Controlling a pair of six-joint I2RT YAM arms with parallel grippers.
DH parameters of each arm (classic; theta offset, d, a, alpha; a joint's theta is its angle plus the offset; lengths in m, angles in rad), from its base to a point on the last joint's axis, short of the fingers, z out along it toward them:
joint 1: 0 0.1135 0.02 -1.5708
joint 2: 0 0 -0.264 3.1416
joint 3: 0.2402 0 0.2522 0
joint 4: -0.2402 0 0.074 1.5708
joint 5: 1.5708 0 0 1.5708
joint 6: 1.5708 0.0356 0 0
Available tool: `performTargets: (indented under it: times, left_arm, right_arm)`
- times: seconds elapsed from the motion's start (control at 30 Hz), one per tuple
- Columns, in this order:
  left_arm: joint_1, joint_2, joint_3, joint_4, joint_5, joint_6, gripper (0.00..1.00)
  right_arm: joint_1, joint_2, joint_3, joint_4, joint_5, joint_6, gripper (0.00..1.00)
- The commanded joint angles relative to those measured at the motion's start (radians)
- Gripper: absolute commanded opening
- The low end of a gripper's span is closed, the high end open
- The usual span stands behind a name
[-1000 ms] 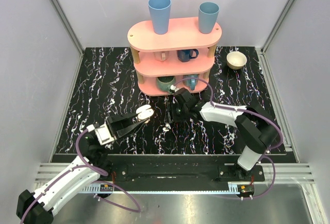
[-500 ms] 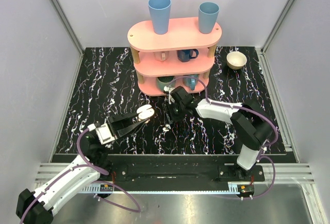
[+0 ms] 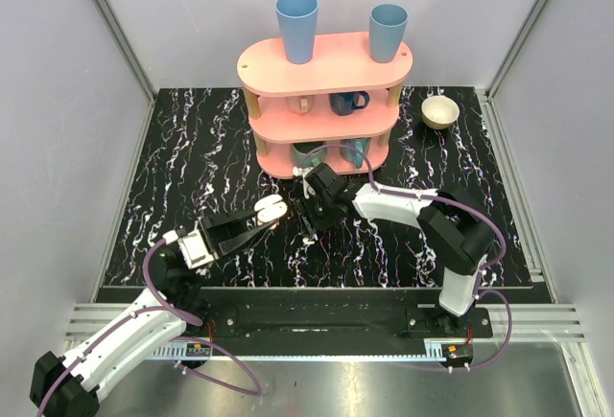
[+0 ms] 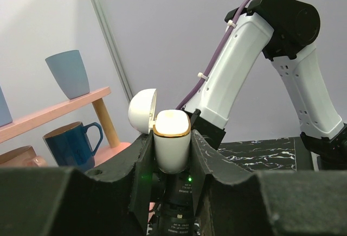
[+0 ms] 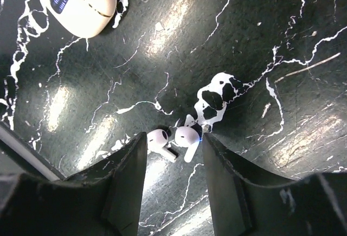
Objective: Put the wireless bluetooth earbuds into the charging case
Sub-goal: Pick up the right earbud from the center of the board.
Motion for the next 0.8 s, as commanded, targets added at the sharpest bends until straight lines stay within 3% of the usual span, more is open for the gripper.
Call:
performTargets:
  times: [0.0,0.77]
  left_arm:
    - [-0.004,-0.002,0.015,0.031,-0.018,0.013,0.00]
    - [-0.004,-0.002,0.018,0.027,-0.018,0.006,0.00]
  right_arm:
    - [0.030,0.022,0.051,-0.033,0.050,-0.029,0.52]
    - [0.036,0.030,0.067,-0.064,0.130,-0.049,0.45]
